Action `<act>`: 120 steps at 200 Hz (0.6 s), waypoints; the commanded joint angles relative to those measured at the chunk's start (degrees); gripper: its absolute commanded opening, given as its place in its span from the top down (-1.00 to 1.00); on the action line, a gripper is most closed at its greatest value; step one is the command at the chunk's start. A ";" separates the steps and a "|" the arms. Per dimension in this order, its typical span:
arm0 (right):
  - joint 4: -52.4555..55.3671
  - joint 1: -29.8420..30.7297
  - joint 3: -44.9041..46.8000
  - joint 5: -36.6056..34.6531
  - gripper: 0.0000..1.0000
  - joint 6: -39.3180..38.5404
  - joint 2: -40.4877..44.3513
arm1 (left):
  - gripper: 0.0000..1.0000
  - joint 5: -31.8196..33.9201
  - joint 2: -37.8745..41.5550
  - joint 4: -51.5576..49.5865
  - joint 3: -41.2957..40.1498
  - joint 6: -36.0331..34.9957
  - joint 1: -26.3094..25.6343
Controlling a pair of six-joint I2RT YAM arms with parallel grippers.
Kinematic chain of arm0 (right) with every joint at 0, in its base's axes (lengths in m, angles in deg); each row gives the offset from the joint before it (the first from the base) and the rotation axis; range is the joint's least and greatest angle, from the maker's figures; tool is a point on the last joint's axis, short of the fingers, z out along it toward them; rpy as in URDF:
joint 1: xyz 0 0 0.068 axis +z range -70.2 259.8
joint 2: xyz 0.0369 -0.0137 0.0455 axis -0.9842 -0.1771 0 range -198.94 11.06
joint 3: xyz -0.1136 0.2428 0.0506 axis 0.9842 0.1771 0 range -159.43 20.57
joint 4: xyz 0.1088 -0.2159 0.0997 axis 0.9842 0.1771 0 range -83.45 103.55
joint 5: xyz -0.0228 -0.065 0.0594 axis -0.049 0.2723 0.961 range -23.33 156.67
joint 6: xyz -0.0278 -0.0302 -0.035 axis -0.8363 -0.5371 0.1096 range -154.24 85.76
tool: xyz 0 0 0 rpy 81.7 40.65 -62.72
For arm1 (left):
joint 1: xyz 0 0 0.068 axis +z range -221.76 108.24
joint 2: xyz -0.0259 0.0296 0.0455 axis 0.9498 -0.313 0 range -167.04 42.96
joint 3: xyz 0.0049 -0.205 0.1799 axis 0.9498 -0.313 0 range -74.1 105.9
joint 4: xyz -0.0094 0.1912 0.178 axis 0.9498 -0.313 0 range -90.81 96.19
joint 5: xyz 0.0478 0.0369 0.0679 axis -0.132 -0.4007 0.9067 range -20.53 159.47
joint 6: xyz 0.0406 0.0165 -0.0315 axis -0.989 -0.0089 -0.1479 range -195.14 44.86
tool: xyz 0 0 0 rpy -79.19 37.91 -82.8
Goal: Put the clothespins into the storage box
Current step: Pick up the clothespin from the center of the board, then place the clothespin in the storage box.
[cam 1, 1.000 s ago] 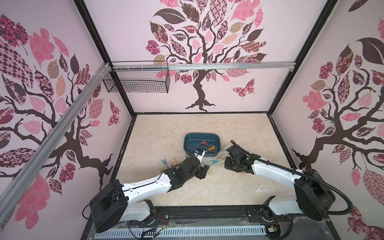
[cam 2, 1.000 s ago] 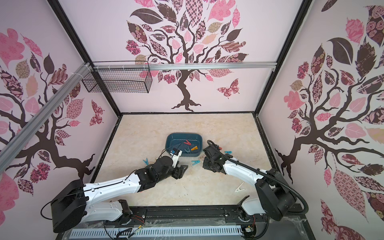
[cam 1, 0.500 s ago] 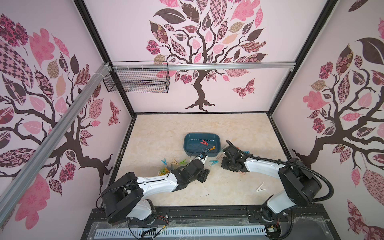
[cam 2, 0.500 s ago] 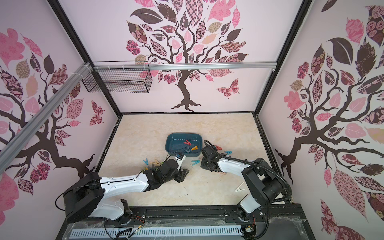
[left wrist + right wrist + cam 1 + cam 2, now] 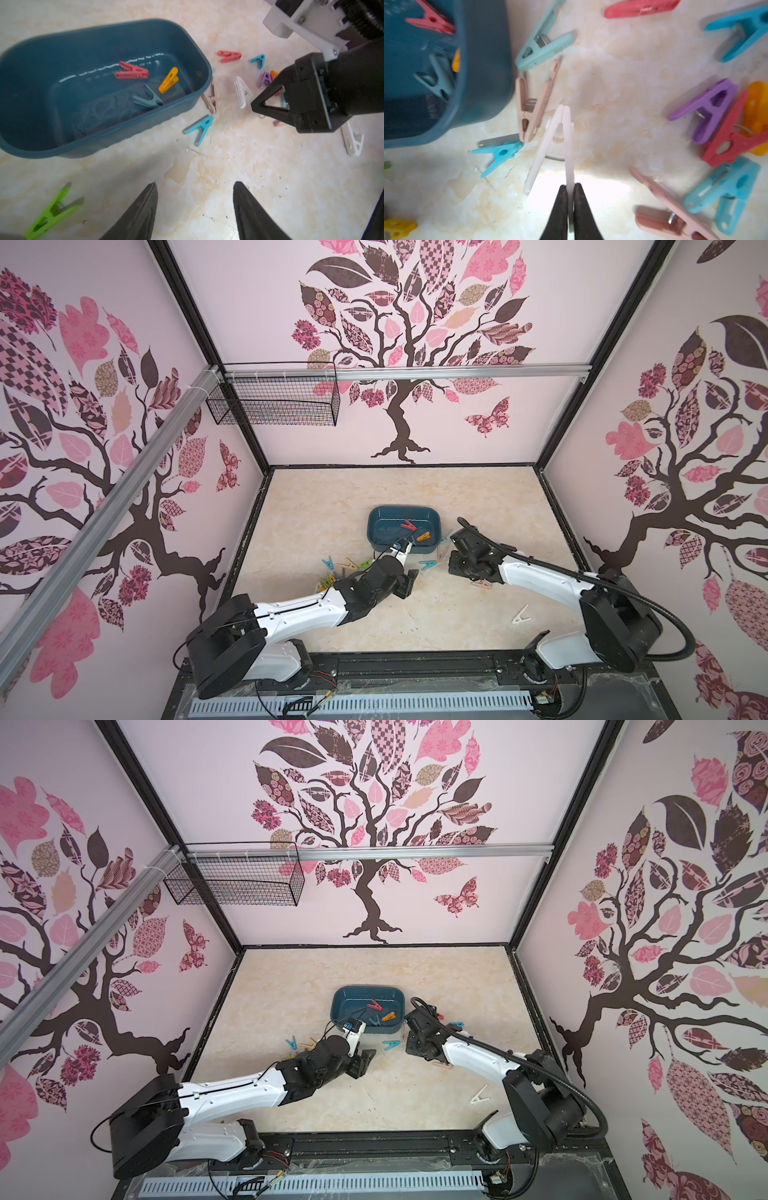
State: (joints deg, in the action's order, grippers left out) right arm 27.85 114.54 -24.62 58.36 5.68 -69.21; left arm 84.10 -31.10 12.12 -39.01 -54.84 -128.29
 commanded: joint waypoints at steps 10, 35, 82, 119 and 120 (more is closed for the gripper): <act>4.36 0.24 -5.91 1.96 0.84 -3.76 2.57 | -0.23 3.83 4.68 1.94 -2.75 1.07 2.80; 1.57 0.16 -10.90 4.06 0.84 -4.92 -1.61 | -0.23 0.47 7.91 -0.78 -3.33 5.37 9.74; -2.13 -0.20 -20.71 5.92 0.81 -8.45 -12.76 | -0.23 -1.90 8.06 -4.94 -2.36 2.12 11.18; -2.52 -1.99 -26.90 4.82 0.79 -10.46 -19.46 | -0.22 -5.15 6.41 -3.74 -3.28 1.57 11.18; -2.50 -2.06 -27.02 4.77 0.79 -10.51 -19.56 | -0.22 -5.19 6.31 -3.65 -3.27 1.49 11.18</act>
State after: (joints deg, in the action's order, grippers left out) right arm 25.31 113.82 -47.37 63.89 -2.34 -85.13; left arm 81.74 -23.52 8.19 -40.85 -51.96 -117.12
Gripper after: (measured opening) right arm 0.103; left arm 0.614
